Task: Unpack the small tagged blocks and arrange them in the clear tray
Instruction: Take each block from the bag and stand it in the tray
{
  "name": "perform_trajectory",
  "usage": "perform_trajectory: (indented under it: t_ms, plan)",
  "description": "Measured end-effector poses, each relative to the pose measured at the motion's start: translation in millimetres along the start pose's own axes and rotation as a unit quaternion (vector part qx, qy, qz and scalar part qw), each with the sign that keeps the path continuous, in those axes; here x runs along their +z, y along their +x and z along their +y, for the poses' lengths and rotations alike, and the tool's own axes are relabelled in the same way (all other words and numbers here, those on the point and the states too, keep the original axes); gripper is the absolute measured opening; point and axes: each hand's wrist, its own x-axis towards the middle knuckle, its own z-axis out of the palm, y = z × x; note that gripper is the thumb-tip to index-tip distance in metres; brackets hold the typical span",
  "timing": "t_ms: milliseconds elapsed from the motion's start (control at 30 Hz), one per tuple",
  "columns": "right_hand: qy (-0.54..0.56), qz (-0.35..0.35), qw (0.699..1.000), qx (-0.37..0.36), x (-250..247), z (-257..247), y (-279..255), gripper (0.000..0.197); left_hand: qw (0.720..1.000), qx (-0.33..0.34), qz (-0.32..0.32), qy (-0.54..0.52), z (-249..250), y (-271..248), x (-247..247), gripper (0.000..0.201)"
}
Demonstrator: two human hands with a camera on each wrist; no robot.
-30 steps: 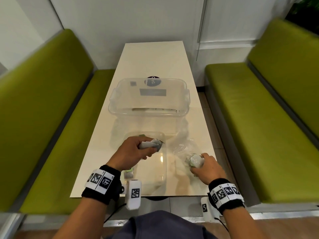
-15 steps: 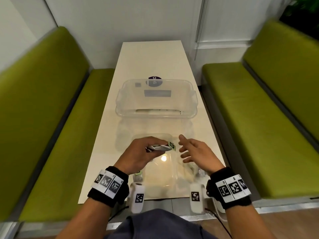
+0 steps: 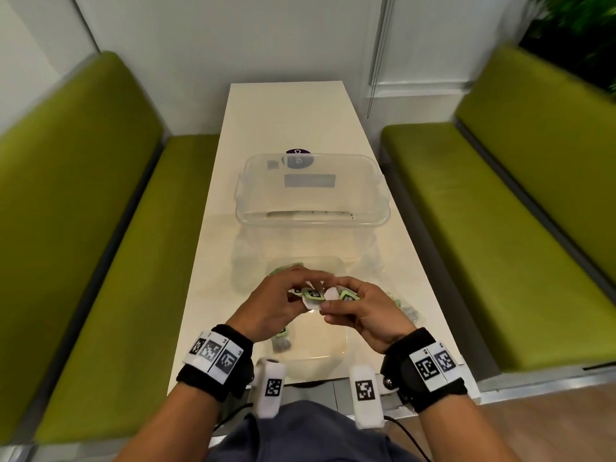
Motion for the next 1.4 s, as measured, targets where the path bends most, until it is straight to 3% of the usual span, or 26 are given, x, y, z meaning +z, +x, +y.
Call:
perform_trajectory:
  t_ms: [167, 267, 333, 500, 633, 733, 833, 933, 1200, 1400]
  plan:
    - [0.026, 0.038, 0.996, -0.074, 0.6, 5.0, -1.1, 0.037, 0.993, -0.072, 0.022, -0.095, -6.6, 0.0, -9.1, 0.054]
    - [-0.002, 0.061, 0.994, -0.092, -1.2, 8.5, -0.4, 0.039, 0.973, -0.122, 0.021, -0.197, -4.4, 1.0, -11.1, 0.036]
    - [-0.004, 0.066, 0.993, -0.095, -1.5, 10.4, 0.5, 0.040, 0.970, -0.134, 0.038, -0.200, -1.8, 2.6, -7.5, 0.021]
    - [0.056, 0.062, 0.994, -0.075, -2.8, 13.1, 1.4, 0.031, 0.981, -0.131, 0.060, -0.128, -10.4, 10.4, -4.4, 0.015]
    - [0.051, 0.113, 0.991, -0.047, -16.0, 19.8, 4.1, 0.027, 0.982, -0.140, 0.092, -0.090, -12.9, 19.1, -12.2, 0.012]
    - [0.046, 0.134, 0.989, -0.029, -30.3, 23.5, 5.6, 0.027, 0.985, -0.133, 0.103, 0.027, -17.9, 31.3, -26.4, 0.006]
    - [0.045, 0.144, 0.988, -0.010, -41.8, 23.0, 7.9, 0.023, 0.966, -0.142, 0.075, 0.200, -24.2, 43.9, -36.0, 0.007]
    - [0.082, 0.140, 0.987, 0.008, -51.2, 19.2, 10.9, 0.023, 0.941, -0.179, 0.033, 0.284, -34.7, 56.2, -33.6, 0.012]
    - [0.047, 0.098, 0.994, 0.024, -63.2, 12.9, 10.1, 0.031, 0.897, -0.250, -0.093, 0.353, -71.1, 74.3, -4.3, 0.020]
    - [-0.016, 0.086, 0.996, 0.018, -71.4, 14.2, 12.7, 0.030, 0.877, -0.263, -0.095, 0.392, -86.7, 87.5, 0.9, 0.013]
